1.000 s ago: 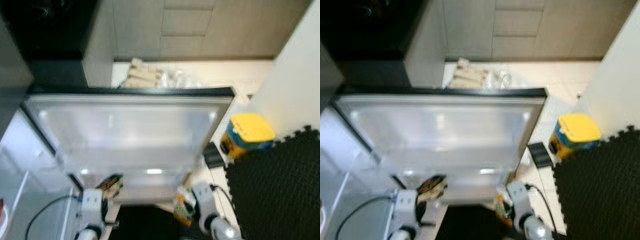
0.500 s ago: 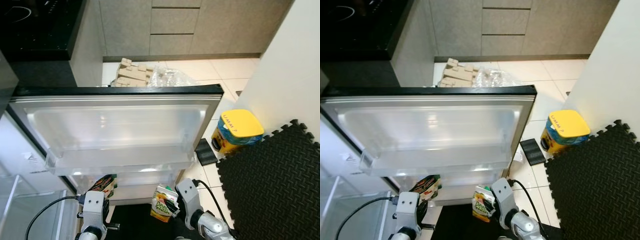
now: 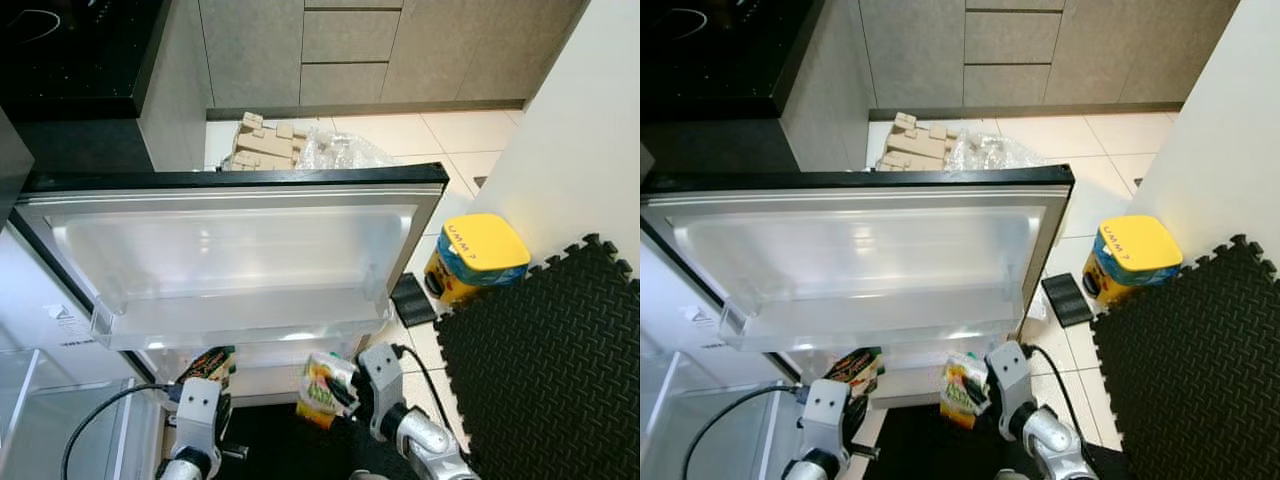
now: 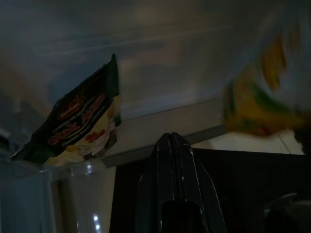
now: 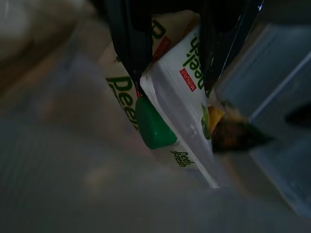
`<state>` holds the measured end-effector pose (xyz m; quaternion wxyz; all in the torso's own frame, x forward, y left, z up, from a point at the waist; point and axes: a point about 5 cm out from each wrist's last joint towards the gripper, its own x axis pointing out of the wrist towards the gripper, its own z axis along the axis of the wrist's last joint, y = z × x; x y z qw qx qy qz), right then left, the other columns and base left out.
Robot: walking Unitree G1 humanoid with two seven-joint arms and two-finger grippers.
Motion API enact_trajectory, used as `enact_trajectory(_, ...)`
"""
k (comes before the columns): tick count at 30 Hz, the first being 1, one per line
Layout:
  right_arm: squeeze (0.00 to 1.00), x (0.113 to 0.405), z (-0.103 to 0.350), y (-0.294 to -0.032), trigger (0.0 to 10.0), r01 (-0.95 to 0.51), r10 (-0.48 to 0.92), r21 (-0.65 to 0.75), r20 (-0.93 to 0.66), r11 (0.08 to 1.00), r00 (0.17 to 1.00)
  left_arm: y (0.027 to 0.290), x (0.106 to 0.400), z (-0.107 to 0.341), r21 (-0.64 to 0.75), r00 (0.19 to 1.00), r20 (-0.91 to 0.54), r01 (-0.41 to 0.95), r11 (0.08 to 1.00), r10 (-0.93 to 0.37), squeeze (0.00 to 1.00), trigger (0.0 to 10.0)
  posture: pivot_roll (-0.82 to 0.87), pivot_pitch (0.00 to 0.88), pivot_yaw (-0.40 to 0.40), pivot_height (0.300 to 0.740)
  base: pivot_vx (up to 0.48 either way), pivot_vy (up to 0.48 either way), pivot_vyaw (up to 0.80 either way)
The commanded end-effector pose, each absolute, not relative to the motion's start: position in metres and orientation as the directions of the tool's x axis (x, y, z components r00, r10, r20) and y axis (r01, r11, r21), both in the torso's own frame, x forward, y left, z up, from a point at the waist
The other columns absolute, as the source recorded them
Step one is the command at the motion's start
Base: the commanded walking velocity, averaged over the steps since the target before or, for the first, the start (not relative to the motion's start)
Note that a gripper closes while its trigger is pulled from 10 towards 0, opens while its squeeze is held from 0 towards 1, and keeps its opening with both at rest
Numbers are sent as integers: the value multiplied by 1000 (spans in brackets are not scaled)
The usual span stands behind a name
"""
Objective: Restocking fridge
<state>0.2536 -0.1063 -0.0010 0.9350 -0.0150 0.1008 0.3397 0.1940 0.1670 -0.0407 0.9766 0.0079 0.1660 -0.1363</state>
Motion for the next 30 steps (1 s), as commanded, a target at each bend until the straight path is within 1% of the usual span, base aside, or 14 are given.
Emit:
enact_trajectory(1,0,254,6,-103,10000,-652,648,26,-136,758,749,171,186,-42,-18,890,-337,321,947,-308,0,10000,-83,123,-29,705,0,0,0)
enact_trajectory(2,0,254,6,-103,10000,-652,648,26,-136,758,749,171,186,-42,-18,890,-337,321,947,-308,0,10000,-83,123,-29,705,0,0,0)
enact_trajectory(3,0,254,8,-101,10000,-664,660,16,-126,748,740,170,184,-42,-13,878,-333,361,932,-345,0,10000,-81,123,-30,705,0,0,0)
enact_trajectory(9,0,248,3,-95,10000,-709,700,-2,-158,705,697,164,180,-40,-6,829,-326,480,877,-455,0,10000,-81,124,-34,705,0,0,0)
enact_trajectory(10,0,248,3,-95,10000,-709,700,-2,-158,705,697,164,180,-40,-6,829,-326,480,877,-455,0,10000,-81,124,-34,705,0,0,0)
enact_trajectory(12,0,245,1,-91,10000,-752,735,-32,-185,658,652,160,179,-38,3,806,-315,530,848,-502,0,10000,-83,127,-34,705,0,0,0)
enact_trajectory(13,0,245,1,-91,10000,-752,735,-32,-185,658,652,160,179,-38,3,806,-315,530,848,-502,0,10000,-83,127,-34,705,0,0,0)
enact_trajectory(15,0,243,1,-87,10000,-791,770,-56,-195,609,607,158,179,-37,6,786,-309,565,825,-536,0,10000,-83,129,-35,695,0,0,0)
enact_trajectory(19,0,242,2,-85,10000,-813,789,-79,-207,576,579,157,180,-36,6,770,-305,591,807,-561,0,10000,-84,133,-35,690,0,0,0)
enact_trajectory(23,0,239,4,-80,10000,-878,847,-149,-232,455,478,155,181,-33,27,726,-311,652,757,-614,0,10000,-84,137,-37,690,0,0,0)
enact_trajectory(25,0,239,4,-80,10000,-878,847,-149,-232,455,478,155,181,-33,27,726,-311,652,757,-614,0,10000,-84,137,-37,690,0,0,0)
enact_trajectory(27,0,235,2,-82,10000,-902,865,-209,-269,377,424,158,180,-33,35,715,-316,665,746,-623,0,10000,-82,140,-37,690,0,0,0)
enact_trajectory(28,0,235,2,-82,10000,-902,865,-209,-269,377,424,158,180,-33,35,715,-316,665,746,-623,0,10000,-82,140,-37,690,0,0,0)
enact_trajectory(30,0,233,1,-85,10000,-913,871,-248,-297,324,390,160,180,-32,37,713,-316,669,742,-626,0,10000,-82,140,-37,690,0,0,0)
